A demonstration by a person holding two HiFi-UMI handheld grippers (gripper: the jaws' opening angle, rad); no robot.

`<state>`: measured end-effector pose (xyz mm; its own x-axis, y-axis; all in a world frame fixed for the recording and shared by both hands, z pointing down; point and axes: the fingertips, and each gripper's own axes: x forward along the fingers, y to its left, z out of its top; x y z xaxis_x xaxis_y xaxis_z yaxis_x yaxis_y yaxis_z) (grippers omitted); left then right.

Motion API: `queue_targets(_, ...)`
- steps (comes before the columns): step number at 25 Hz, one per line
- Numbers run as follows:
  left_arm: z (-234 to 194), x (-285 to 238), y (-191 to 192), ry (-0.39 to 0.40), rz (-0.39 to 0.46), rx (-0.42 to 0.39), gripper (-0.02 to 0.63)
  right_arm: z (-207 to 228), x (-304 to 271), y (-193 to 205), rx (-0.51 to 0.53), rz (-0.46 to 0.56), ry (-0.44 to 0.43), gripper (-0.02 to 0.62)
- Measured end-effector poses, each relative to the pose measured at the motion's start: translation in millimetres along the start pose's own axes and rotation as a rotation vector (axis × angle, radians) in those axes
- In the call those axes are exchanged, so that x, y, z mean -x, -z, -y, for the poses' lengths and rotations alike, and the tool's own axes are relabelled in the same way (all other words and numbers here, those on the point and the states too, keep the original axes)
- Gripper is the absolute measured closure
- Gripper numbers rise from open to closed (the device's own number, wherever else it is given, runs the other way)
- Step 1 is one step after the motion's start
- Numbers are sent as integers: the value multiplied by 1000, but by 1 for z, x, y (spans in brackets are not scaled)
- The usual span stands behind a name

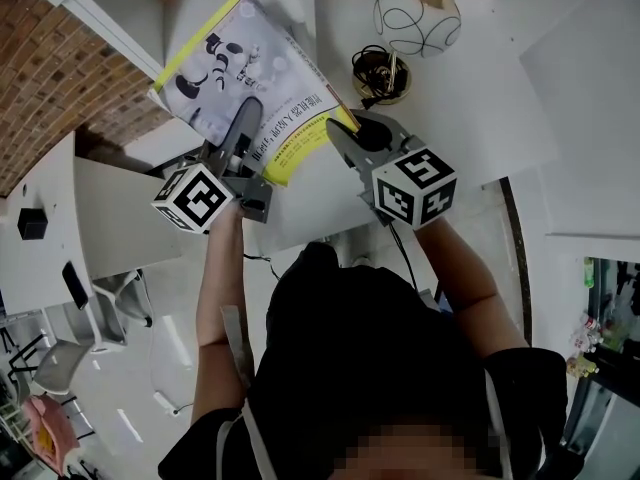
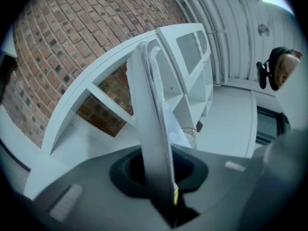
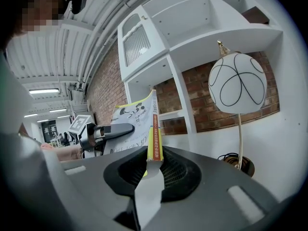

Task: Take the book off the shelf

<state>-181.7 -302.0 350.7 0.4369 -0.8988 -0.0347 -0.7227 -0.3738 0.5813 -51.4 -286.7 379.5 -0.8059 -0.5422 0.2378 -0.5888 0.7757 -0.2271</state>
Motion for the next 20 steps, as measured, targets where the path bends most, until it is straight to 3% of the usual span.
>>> queue_targets(20, 37, 53, 38, -87, 29, -63, 528, -31, 49, 36, -26, -24, -63, 526)
